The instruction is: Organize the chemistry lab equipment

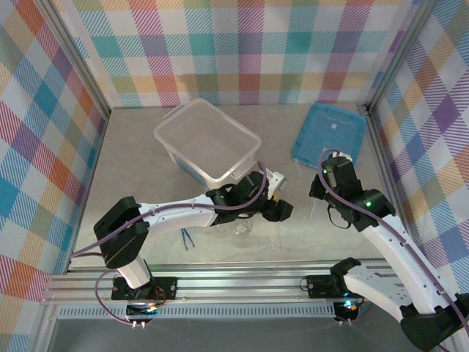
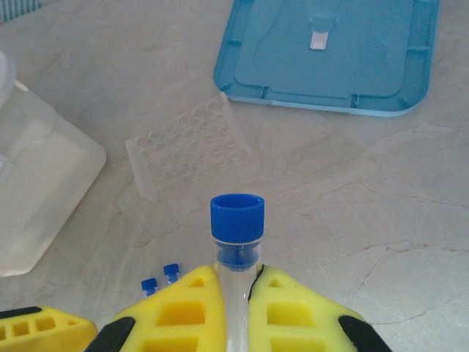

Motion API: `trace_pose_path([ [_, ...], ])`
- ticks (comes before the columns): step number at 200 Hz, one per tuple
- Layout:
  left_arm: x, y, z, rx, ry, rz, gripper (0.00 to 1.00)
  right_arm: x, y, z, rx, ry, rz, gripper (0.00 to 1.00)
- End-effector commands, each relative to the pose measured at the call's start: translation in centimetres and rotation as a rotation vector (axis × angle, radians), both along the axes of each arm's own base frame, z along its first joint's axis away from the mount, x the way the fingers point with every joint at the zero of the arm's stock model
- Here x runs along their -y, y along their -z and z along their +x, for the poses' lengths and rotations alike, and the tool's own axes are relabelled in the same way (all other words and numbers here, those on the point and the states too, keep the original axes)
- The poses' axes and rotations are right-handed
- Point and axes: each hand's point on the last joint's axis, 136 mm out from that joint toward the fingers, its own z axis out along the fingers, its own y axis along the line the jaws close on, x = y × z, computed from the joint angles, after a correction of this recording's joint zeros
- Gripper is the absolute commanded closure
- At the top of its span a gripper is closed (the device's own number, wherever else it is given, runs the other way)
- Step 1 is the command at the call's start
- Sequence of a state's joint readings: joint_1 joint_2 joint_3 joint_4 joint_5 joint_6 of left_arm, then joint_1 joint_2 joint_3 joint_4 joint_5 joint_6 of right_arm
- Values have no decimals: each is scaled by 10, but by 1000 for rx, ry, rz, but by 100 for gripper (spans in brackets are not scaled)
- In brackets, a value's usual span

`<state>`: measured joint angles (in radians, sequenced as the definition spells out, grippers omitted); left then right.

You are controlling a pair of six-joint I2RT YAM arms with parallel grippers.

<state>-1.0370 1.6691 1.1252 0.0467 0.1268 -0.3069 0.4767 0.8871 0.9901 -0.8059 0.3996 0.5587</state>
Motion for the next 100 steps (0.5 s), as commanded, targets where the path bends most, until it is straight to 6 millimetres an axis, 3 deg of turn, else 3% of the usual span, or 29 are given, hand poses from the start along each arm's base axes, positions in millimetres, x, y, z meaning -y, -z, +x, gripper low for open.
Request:
trace_pose_path([
  [1,10,-24,2,-5,21,-97,32,-2,-14,3,35,-18,4,90],
  [100,34,-42,-12,-115,99,-265,36,-22,-13,18,44,-33,104,90],
])
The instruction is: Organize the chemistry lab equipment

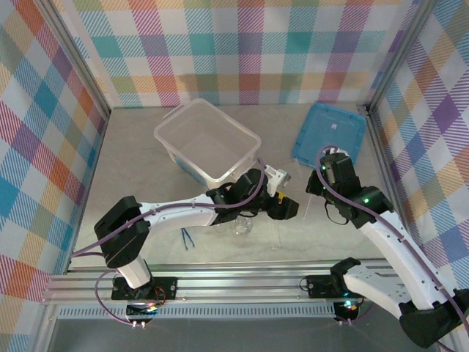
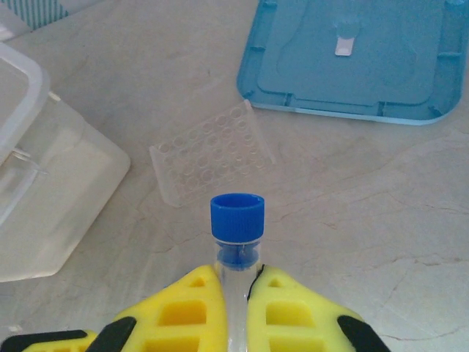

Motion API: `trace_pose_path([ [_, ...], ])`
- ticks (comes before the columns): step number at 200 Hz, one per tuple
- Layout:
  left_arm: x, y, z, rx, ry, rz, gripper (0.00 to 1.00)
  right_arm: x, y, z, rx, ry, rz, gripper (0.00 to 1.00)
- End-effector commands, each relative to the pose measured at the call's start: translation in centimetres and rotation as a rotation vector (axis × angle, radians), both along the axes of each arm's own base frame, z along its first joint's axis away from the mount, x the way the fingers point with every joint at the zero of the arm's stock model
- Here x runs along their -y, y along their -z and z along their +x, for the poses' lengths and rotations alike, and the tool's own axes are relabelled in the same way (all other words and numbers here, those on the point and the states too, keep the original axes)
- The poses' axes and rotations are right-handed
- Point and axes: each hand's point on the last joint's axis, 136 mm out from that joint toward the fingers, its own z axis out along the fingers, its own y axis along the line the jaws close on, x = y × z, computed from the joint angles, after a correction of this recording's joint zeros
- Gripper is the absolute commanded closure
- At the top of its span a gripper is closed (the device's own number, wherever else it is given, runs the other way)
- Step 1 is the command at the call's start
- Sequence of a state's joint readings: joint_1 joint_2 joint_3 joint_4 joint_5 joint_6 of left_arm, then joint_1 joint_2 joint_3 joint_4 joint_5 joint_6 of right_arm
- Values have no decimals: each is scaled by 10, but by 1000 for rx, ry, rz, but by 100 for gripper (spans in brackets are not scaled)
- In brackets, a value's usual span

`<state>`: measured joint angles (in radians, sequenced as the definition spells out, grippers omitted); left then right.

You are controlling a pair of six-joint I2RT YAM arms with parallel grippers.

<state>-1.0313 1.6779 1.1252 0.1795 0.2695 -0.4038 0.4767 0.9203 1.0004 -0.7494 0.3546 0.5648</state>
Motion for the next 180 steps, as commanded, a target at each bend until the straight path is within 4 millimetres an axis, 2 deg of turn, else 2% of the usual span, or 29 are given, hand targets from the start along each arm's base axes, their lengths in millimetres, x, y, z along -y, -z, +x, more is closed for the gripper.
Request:
trace_pose_path([
  [1,12,-16,0,-40,28,-98,36,-9,-8,7,28,-6,59,90],
  [43,21,-18,3,-95,30,-170,37,-17,-12,10,38,-5,129,90],
  [83,25,-24,5,-110,32,-207,40,-16,-9,11,48,35,168,90],
  [124,25,-26,6,-113,33,-219,52,-14,-4,12,41,66,183,90],
  [180,25,-22,5,-123,32,-213,55,-12,-7,13,65,96,212,90],
])
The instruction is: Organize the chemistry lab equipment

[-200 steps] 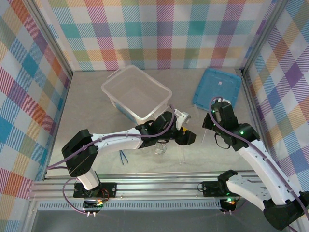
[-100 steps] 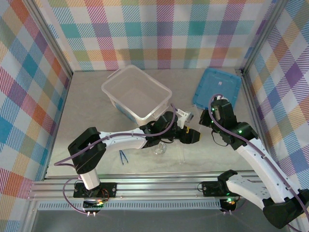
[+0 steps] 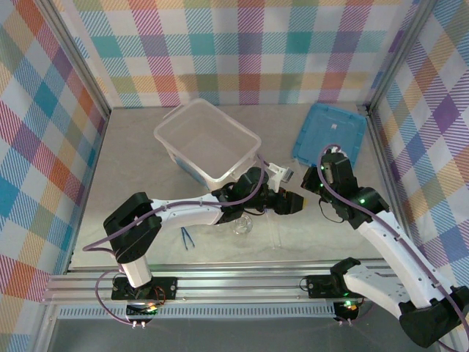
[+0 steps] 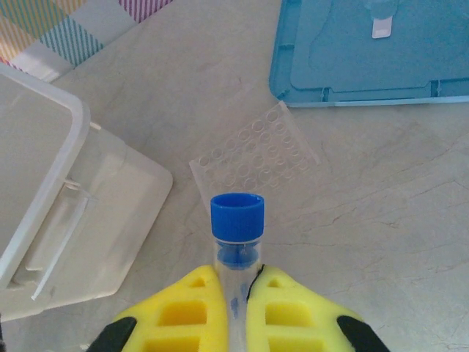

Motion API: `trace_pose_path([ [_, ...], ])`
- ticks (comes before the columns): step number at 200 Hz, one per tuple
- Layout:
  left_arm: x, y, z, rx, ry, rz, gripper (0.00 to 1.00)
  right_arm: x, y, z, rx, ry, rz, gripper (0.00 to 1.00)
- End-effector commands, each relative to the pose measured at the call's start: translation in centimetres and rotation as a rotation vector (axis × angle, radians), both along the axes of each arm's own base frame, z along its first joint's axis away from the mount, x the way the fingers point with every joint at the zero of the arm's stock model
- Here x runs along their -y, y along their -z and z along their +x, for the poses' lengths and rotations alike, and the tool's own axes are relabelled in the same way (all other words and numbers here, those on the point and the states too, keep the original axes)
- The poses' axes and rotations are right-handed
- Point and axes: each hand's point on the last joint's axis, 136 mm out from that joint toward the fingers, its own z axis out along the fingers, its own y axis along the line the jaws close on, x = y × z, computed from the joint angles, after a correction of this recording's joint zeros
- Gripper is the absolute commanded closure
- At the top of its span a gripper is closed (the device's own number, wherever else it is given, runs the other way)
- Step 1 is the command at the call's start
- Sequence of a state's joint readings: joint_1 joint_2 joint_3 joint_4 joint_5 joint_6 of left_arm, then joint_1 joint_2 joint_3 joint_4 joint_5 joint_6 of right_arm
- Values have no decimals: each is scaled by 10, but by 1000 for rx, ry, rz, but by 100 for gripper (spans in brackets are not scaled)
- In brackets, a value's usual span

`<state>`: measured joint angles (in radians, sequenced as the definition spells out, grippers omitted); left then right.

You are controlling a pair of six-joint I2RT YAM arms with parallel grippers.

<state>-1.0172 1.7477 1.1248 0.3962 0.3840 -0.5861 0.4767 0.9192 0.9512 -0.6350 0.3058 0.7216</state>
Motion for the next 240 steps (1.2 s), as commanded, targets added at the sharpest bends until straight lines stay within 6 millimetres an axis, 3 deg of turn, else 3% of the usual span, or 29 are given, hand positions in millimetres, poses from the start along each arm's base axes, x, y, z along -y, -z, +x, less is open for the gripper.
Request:
trace_pose_path([
  [1,2,-7,5,4,3,-33,55,3,-8,3,40,36,34,90],
  [129,3,1,5,-11,5,-20,72,0,-15,4,77,44,90,90],
  [240,5,-8,3,9,25,-29,92,3,-17,-1,83,37,85,90],
])
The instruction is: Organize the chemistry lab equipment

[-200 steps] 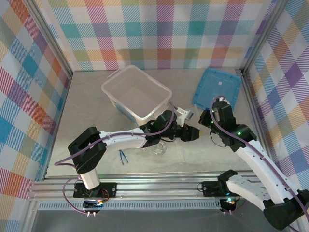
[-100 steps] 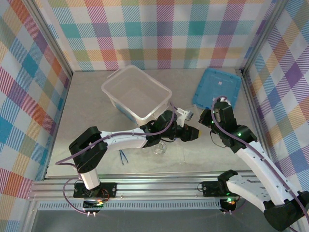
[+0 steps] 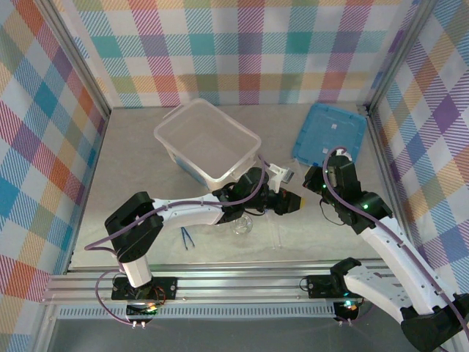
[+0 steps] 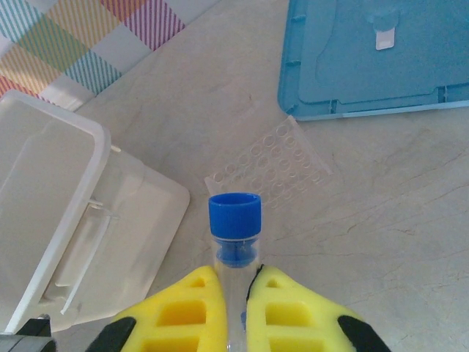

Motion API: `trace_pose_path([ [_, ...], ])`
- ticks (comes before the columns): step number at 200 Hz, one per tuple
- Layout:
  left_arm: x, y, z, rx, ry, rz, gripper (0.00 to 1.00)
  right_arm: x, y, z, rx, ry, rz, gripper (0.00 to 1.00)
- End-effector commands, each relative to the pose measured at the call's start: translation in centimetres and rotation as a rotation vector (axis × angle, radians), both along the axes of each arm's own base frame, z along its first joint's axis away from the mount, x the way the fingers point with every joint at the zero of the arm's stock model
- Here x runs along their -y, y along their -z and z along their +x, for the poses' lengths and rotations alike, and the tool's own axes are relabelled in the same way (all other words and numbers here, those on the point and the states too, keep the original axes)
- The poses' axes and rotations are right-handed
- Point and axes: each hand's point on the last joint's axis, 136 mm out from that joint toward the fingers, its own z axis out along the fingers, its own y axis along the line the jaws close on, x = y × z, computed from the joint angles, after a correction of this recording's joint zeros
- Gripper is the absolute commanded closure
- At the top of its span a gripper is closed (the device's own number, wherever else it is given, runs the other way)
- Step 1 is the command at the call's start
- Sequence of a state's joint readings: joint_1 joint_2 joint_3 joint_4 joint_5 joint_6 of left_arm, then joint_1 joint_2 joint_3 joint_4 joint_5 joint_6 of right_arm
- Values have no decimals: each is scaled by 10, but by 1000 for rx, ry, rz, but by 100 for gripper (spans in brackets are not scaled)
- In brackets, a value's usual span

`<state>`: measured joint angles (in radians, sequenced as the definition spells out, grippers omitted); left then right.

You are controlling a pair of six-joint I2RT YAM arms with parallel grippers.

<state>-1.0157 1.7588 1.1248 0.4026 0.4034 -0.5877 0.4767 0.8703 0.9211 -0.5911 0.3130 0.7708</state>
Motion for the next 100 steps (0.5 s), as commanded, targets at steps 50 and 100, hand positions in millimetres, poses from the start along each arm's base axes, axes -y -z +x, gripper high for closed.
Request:
trace_pose_path([
  [50,3,-16,4,34,18,-28,94,0,-8,3,36,2,18,87],
  [100,-3,-20,9,66,9,-20,95,0,-13,3,43,-2,8,67],
])
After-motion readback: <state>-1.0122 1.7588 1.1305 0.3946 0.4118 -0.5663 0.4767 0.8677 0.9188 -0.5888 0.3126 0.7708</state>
